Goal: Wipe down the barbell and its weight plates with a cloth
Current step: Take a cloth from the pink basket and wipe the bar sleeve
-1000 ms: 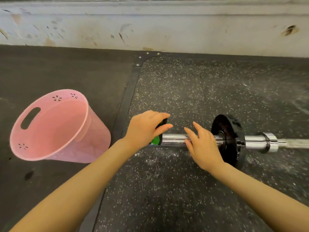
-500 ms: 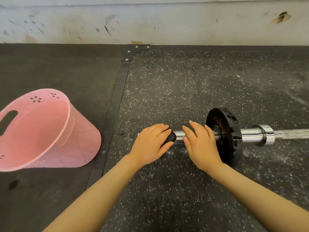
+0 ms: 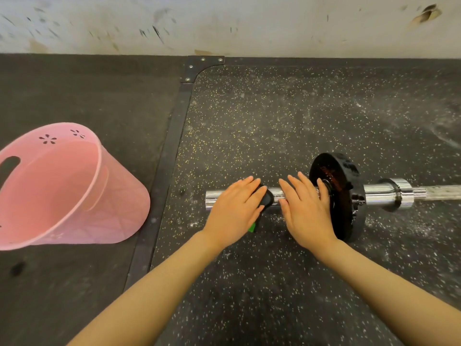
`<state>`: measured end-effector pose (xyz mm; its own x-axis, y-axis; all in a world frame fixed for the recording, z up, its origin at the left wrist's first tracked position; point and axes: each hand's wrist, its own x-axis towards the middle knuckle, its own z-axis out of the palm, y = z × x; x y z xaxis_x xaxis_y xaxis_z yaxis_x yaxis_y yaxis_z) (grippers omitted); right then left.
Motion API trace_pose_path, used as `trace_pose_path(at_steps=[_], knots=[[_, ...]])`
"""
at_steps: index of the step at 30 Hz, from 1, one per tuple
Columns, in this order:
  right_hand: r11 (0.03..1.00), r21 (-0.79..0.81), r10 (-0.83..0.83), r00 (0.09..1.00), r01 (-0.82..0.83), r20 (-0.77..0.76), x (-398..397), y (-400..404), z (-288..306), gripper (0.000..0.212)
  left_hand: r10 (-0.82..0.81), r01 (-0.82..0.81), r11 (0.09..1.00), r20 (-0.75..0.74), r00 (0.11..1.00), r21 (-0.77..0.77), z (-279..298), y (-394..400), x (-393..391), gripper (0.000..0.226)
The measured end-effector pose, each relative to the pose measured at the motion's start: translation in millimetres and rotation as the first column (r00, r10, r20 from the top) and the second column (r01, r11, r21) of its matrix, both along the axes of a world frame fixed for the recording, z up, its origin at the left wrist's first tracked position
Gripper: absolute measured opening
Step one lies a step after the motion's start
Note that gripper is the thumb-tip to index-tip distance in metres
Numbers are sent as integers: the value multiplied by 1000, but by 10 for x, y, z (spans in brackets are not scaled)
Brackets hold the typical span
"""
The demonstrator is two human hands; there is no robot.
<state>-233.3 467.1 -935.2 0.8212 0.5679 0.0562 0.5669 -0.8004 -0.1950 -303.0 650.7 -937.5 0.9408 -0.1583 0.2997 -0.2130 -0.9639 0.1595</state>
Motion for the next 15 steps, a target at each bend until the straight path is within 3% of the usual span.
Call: trace_pose_path(at_steps=[7, 15], knots=[[1000, 11, 20, 1000, -20, 11, 2, -38, 17, 54, 11, -10, 1000, -28, 1000, 6, 14, -10, 50, 46], [999, -5, 49, 999, -49, 17, 17, -63, 34, 54, 162, -161, 986, 11, 987, -53, -4, 452, -280, 41]])
